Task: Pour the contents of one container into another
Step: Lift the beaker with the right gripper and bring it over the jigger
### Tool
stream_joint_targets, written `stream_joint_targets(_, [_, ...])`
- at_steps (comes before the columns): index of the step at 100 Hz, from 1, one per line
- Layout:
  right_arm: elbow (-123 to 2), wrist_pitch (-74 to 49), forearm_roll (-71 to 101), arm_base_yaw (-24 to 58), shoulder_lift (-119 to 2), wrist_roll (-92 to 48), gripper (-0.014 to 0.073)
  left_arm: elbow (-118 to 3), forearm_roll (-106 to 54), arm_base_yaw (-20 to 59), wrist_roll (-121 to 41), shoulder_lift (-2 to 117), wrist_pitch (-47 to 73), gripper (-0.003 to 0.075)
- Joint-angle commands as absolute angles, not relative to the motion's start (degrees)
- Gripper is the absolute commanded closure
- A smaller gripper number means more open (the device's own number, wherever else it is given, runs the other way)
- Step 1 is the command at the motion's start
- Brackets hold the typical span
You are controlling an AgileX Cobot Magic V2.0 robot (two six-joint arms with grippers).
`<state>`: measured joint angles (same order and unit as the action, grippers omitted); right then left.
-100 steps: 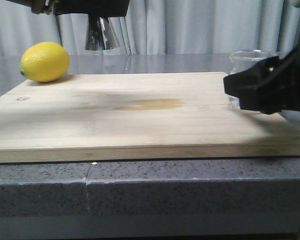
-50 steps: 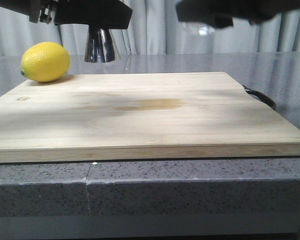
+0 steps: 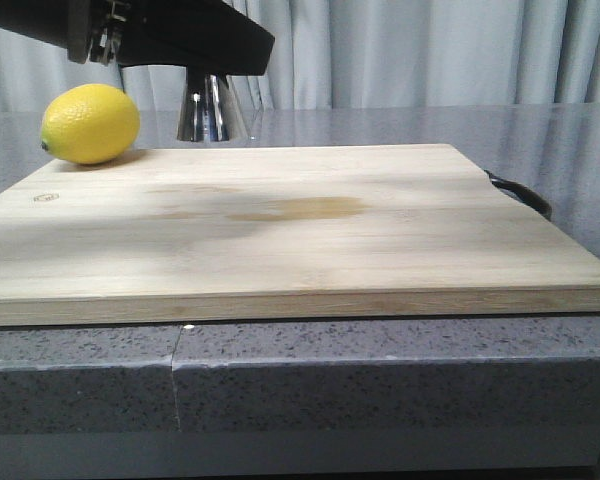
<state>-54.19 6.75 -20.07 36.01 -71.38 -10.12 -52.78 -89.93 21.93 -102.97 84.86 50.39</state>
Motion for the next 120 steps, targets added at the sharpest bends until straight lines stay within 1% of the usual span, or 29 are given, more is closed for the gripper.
stream_joint_targets(1, [-57.67, 9.65, -23.22, 37.02, -69.48, -10.26, 0.0528, -54.23, -93.42, 22.43, -102.57, 83.34, 53.58, 0.074])
stream_joint_targets(41, [-59.66, 6.97, -35.28, 40.61, -69.48, -10.26, 0.0528, -54.23, -91.79, 22.43, -102.57, 83.34, 57.08, 0.074])
stream_joint_targets(75, [-59.66, 4.55, -41.62, 40.83, -69.48, -10.26, 0.0528, -54.23, -90.57, 22.43, -102.57, 83.34, 59.36, 0.0739])
stream_joint_targets(98, [-59.66, 4.82, -46.58, 40.83, -69.48, -10.26, 0.0528, -54.23, -90.36, 22.43, -102.57, 83.34, 59.45, 0.074])
stream_joint_targets(120, [-59.66, 5.65, -47.81, 40.83, -69.48, -10.26, 0.0528, -54.23, -90.36, 22.43, -102.57, 83.34, 59.45, 0.074])
